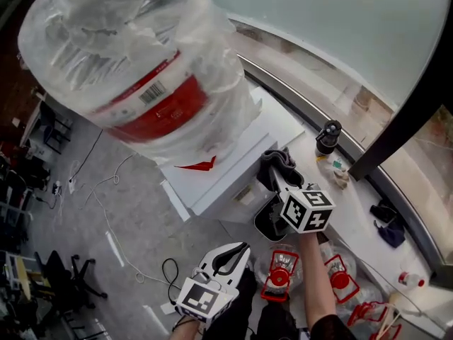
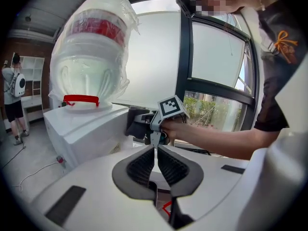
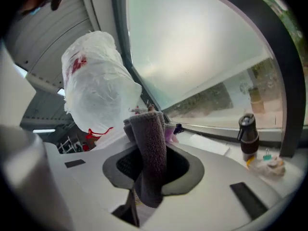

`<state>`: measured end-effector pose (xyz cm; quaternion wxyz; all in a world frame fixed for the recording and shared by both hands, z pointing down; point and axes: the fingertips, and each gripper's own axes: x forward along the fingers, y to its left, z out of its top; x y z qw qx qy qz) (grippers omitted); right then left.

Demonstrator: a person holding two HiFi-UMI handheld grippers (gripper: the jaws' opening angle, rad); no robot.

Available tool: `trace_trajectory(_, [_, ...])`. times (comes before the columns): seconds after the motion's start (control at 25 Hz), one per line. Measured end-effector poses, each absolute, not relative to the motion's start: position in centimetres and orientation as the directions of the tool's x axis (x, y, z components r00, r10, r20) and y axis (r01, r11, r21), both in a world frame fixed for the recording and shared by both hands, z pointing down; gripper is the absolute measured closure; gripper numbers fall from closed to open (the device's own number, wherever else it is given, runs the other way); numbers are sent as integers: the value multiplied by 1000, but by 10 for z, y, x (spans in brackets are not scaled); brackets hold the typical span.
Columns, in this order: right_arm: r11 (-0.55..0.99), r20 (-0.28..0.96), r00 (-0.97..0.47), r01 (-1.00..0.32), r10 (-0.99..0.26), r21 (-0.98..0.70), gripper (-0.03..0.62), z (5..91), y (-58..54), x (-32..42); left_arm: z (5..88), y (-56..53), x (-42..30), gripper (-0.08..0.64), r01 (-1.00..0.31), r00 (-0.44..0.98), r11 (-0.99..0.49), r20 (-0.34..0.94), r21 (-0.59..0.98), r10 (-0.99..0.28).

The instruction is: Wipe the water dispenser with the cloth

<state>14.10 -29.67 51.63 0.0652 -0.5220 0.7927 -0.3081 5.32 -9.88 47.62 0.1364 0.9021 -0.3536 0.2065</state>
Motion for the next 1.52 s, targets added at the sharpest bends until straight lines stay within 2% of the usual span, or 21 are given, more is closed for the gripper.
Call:
trace_trajectory(0.16, [156,291,-433,-745,-853,-649,486,576,-299,137,494,-101,50,531,-664,683,-740,490,108,-542])
trace_trajectory(0.36, [26,407,-390,-748,-826,-663,486,661,-302,135,516,-110,46,531,-589,719,-802,517,100,-465])
trace_trajectory(0.56, [-106,461,-328,-711,-824,-695,486,729,-309,145,545,-123,42,531,-502,745,-862,545,78,-384])
trace_trajectory(1.08, [-361,740,-220,-762,-635,-537,489,903,-304,157,600,-149,42,531,-407,780,-911,546,70,-306])
trace_trajectory(1.32, [-388,796,-185,-796,-576,-465,491,932,-305,163,611,-141,37,531,-409,775,-908,560,92,-293])
trace_trajectory(1.52, [-285,788,-198,-859,-583,-426,491,902,-301,170,600,-135,31,531,-430,770,-898,560,98,-307])
